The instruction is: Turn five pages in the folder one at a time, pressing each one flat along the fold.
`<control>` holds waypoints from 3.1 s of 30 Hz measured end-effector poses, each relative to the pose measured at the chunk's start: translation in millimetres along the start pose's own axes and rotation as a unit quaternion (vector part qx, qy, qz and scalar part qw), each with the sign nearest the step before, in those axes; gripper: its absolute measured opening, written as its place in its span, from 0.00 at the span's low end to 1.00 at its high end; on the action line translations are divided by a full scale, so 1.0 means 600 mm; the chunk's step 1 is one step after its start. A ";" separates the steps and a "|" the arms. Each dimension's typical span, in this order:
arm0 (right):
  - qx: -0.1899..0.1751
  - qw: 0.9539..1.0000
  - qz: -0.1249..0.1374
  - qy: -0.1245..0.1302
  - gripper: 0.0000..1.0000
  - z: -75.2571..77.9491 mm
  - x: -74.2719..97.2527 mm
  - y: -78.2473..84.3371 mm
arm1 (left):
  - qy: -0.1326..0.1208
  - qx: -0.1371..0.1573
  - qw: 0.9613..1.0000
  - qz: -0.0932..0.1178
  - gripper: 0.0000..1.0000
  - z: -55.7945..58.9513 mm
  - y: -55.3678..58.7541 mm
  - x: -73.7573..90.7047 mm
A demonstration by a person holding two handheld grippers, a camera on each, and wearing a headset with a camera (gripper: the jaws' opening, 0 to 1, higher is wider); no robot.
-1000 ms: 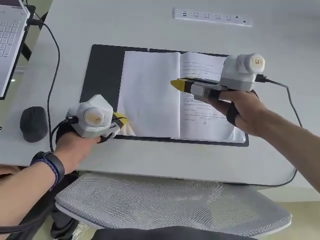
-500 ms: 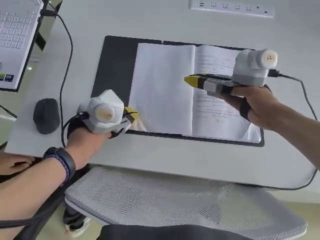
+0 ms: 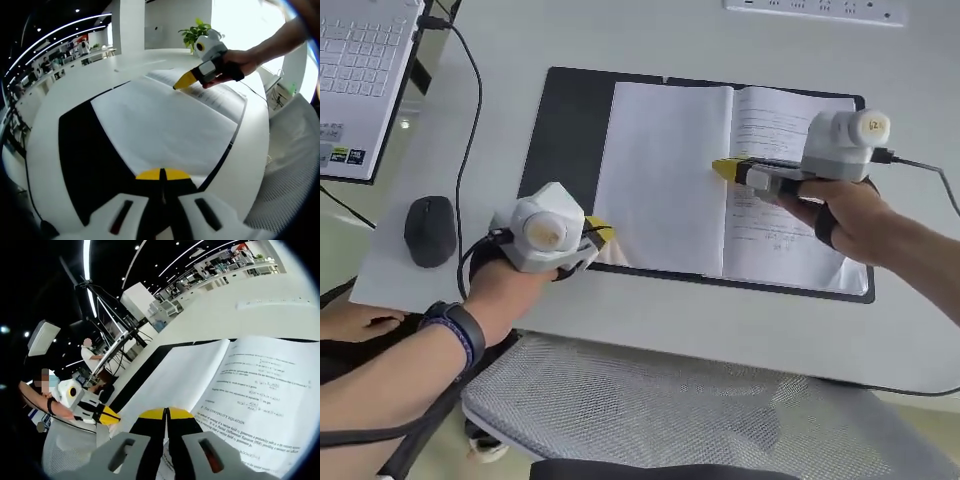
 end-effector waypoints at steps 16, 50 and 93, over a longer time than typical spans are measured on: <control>-0.037 0.999 0.023 -0.032 0.00 0.008 -0.005 -0.010 | -0.005 0.013 1.000 0.001 0.00 0.000 -0.003 0.001; -0.091 0.992 0.086 -0.005 0.00 0.114 -0.079 -0.173 | -0.009 0.032 0.999 -0.001 0.00 0.002 -0.004 0.003; -0.073 0.992 0.022 -0.097 0.00 -0.003 0.002 0.031 | -0.002 0.039 0.999 0.006 0.00 0.001 -0.004 0.001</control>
Point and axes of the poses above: the centre of the closed fingertips' face, and the gripper's own axes: x roughly backward along the fingers, z roughly to its right, y roughly out of its underside, the point moved 6 cm from there along x, roughly backward along the fingers, and after that the axes turned 13 degrees about -x, right-handed, at the moved point
